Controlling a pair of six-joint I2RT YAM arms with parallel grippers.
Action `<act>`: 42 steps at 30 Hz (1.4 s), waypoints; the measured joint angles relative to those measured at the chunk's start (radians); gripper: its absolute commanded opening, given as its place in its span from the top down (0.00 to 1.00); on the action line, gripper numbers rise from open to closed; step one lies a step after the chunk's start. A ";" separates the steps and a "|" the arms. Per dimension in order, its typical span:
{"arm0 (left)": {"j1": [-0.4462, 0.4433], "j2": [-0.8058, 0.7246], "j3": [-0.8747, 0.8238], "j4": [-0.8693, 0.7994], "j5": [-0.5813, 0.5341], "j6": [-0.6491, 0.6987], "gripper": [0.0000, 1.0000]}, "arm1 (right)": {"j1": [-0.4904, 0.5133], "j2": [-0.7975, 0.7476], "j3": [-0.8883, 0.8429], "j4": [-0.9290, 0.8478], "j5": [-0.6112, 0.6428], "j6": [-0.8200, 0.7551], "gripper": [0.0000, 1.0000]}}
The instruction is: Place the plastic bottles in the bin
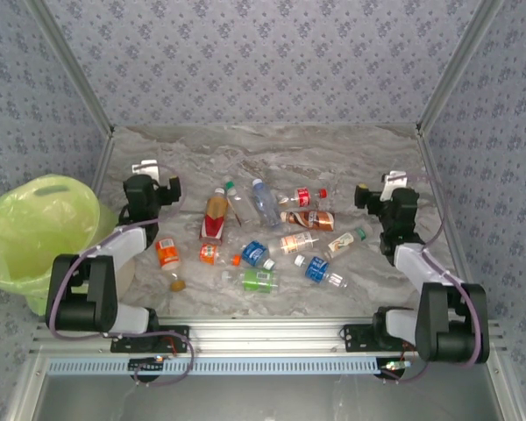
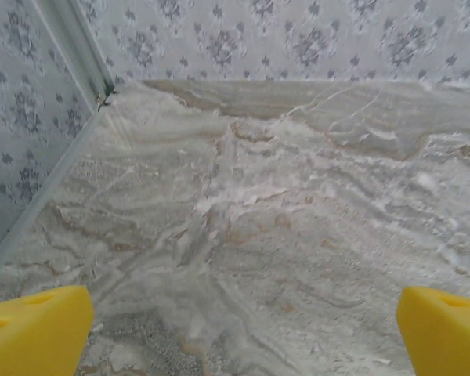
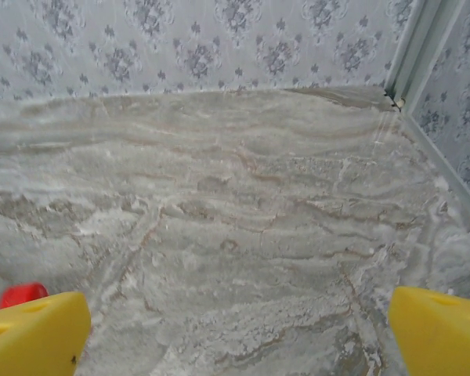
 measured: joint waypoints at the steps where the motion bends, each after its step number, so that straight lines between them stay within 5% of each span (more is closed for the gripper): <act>1: -0.014 -0.010 0.013 -0.027 -0.011 -0.003 0.01 | 0.000 -0.012 0.035 -0.056 0.006 0.024 0.00; 13: -0.184 -0.083 0.180 -0.360 0.008 -0.212 0.00 | 0.022 -0.055 0.225 -0.691 0.039 0.531 0.02; 18: -0.190 -0.109 0.180 -0.425 0.108 -0.318 0.00 | 0.030 -0.041 0.228 -0.850 0.008 0.681 0.16; 26: -0.192 -0.173 0.126 -0.430 0.189 -0.393 0.01 | 0.089 0.053 0.223 -0.874 -0.012 0.851 0.13; 35: -0.208 -0.229 0.076 -0.426 0.233 -0.465 0.01 | 0.101 0.283 0.220 -0.799 -0.020 0.942 0.33; 42: -0.377 -0.235 0.064 -0.438 0.249 -0.519 0.01 | 0.100 0.288 0.219 -0.791 0.009 0.964 0.51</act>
